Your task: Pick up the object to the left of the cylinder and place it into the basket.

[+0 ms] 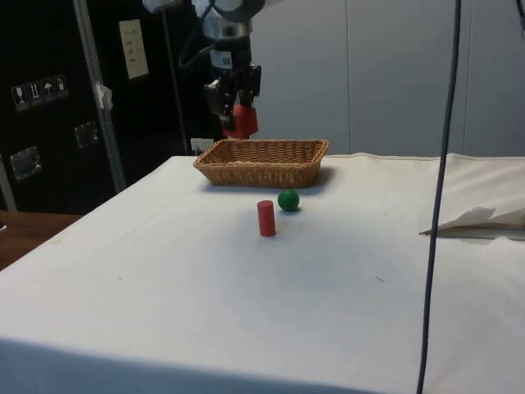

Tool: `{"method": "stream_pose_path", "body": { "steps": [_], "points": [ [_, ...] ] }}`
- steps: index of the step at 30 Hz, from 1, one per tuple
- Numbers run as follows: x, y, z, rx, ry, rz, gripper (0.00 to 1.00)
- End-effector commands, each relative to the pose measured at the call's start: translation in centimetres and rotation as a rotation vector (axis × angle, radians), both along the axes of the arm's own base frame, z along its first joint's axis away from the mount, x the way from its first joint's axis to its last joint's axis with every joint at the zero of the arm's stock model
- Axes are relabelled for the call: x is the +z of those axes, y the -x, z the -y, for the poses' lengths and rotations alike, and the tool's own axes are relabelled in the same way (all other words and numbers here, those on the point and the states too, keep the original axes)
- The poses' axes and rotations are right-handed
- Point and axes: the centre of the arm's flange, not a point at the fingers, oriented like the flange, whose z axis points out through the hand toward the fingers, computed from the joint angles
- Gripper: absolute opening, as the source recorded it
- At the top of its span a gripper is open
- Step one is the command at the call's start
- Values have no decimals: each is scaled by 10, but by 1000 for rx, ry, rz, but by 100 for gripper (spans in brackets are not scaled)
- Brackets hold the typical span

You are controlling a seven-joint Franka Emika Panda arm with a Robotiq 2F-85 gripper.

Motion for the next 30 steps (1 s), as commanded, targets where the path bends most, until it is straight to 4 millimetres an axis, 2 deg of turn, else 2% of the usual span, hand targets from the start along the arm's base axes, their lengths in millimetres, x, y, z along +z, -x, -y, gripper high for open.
{"method": "stream_pose_path", "body": {
  "steps": [1, 15, 16, 22, 23, 30],
  "points": [
    [-1, -1, 5, 2, -12, 3, 2],
    [-14, -9, 52, -9, -17, 7, 2],
    [-13, -8, 48, -11, -7, 2, 2],
    [-20, -11, 74, -15, -22, 13, 2],
    [-20, -10, 71, -17, -11, 9, 2],
    [-31, -13, 100, -20, -26, 20, 2]
  ]
}}
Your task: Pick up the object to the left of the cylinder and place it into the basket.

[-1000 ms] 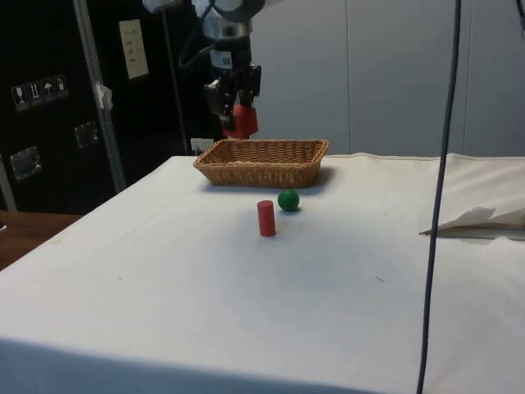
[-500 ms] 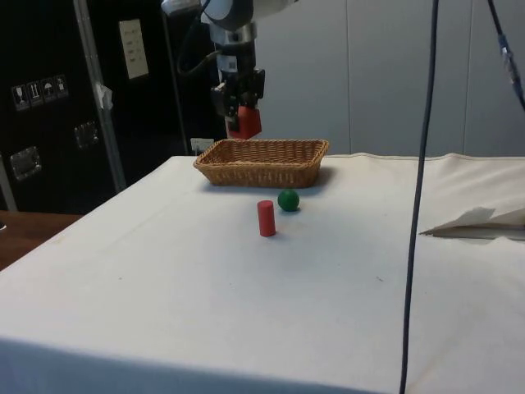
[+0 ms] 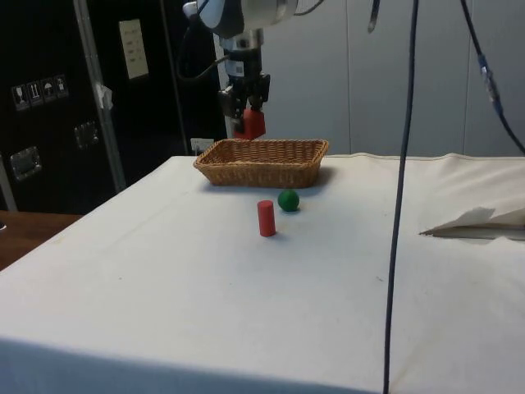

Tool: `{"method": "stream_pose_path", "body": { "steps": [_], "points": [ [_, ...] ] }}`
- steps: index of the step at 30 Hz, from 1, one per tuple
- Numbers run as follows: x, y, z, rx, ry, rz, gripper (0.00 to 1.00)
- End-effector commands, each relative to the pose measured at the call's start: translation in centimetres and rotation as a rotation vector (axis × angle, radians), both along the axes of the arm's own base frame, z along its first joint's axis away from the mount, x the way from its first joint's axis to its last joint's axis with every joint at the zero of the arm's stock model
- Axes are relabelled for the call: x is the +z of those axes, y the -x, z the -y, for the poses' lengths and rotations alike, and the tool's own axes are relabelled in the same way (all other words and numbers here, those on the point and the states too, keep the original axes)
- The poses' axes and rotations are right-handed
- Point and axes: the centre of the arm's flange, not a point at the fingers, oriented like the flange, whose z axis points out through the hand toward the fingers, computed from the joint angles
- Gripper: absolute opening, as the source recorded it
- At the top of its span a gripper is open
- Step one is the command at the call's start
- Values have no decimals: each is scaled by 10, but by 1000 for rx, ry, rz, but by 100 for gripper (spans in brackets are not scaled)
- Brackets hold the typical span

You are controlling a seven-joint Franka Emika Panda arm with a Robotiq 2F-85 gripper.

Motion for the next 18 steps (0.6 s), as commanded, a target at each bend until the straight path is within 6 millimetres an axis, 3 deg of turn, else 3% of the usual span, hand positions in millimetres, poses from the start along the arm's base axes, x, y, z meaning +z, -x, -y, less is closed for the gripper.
{"method": "stream_pose_path", "body": {
  "steps": [1, 4, 9, 16, 18],
  "points": [
    [-2, 0, 3, -1, 0, 0, 2],
    [-10, -2, 19, -2, -13, 3, 2],
    [-18, -2, 29, -5, -1, 8, 2],
    [-43, -10, 55, -9, -9, 8, 2],
    [-43, -9, 53, -11, 1, 9, 2]
  ]
}}
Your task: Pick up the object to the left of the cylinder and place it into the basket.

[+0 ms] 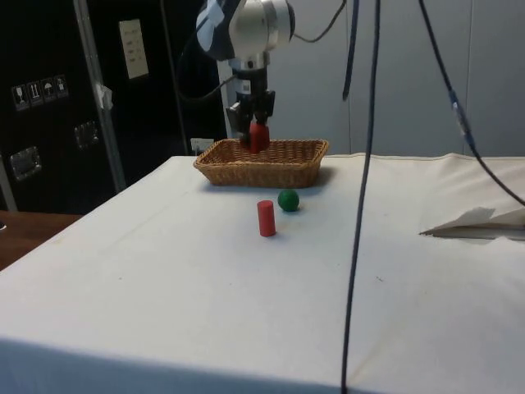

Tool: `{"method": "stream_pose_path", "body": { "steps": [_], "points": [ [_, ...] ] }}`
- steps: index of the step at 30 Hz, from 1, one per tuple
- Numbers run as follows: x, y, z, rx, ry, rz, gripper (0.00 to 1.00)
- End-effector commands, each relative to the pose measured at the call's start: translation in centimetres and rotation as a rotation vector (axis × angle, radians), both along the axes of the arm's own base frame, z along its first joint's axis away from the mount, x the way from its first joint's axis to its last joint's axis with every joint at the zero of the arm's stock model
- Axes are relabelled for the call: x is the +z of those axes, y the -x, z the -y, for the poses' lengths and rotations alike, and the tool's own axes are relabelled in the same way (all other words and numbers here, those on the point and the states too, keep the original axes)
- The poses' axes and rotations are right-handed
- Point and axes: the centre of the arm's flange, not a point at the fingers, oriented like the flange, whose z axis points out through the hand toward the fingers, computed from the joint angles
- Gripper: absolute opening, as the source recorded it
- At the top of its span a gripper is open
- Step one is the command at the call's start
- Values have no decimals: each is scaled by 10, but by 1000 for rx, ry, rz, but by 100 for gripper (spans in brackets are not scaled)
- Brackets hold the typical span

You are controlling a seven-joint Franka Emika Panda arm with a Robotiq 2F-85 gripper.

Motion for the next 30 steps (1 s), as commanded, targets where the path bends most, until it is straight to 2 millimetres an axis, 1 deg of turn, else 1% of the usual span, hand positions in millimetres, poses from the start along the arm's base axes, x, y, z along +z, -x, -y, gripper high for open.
{"method": "stream_pose_path", "body": {
  "steps": [1, 6, 7, 9, 18, 24, 25, 26, 27, 30],
  "points": [
    [-7, -3, 7, 3, -9, 0, 2],
    [-26, -7, 18, -1, -14, 3, 2],
    [-21, -5, 15, -2, -3, 0, 2],
    [-28, -7, 18, -2, -17, 6, 2],
    [-36, -7, 11, -8, -21, 9, 2],
    [-37, -7, 10, -9, -21, 8, 3],
    [-37, -7, 10, -10, -21, 9, 9],
    [-37, -7, 10, -10, -21, 8, 26],
    [-37, -7, 10, -10, -21, 8, 40],
    [-37, -7, 10, -10, -21, 8, 70]
  ]
}}
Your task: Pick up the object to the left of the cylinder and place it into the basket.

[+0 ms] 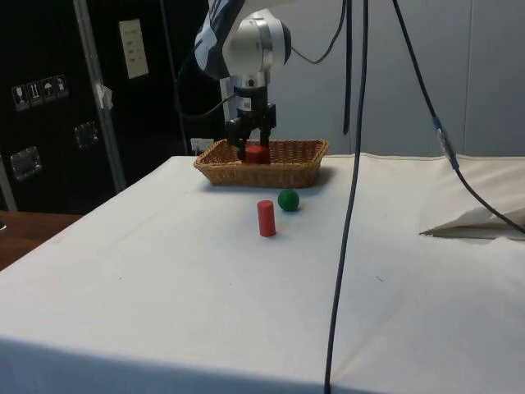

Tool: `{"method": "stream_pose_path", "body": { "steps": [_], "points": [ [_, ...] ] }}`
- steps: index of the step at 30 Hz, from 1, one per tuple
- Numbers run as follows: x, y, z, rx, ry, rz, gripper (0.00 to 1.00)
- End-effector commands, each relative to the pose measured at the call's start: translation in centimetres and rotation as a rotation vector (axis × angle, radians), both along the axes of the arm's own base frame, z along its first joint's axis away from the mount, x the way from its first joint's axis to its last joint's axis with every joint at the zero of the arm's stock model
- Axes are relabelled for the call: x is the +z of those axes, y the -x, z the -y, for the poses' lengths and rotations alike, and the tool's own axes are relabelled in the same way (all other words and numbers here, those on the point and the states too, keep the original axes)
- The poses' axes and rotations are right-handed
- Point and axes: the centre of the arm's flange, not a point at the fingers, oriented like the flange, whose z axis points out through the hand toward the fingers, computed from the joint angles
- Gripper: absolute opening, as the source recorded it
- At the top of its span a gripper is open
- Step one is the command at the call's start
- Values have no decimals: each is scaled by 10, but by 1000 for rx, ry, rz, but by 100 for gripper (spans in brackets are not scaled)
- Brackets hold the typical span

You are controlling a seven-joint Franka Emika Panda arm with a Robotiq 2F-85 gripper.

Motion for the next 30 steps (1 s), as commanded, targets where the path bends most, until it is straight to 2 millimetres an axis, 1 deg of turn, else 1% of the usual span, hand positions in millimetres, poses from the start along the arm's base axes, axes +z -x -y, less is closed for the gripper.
{"method": "stream_pose_path", "body": {
  "steps": [1, 2, 3, 4, 5, 11, 15, 16, 19, 20, 22, 23, 28, 29, 30],
  "points": [
    [-1, 0, 0, -2, -1, 2, 79],
    [0, 0, 0, 0, 0, 0, 88],
    [-1, 0, 0, -2, -1, 2, 88],
    [-1, 0, 0, -2, -1, 2, 97],
    [-1, 0, 0, -2, -1, 2, 100],
    [0, 0, 0, 0, 0, 0, 100],
    [16, -3, 1, -2, 4, 8, 100],
    [23, -5, 1, -2, 5, 10, 100],
    [33, -7, 1, -2, 4, 13, 100],
    [31, -7, 1, 2, 6, 20, 100],
    [38, -9, 1, -2, 6, 15, 100],
    [46, -11, 0, -3, 7, 19, 100],
    [63, -15, -1, -4, 10, 25, 100],
    [61, -16, -1, 0, 12, 32, 100],
    [66, -17, -1, -3, 11, 26, 100]
  ]
}}
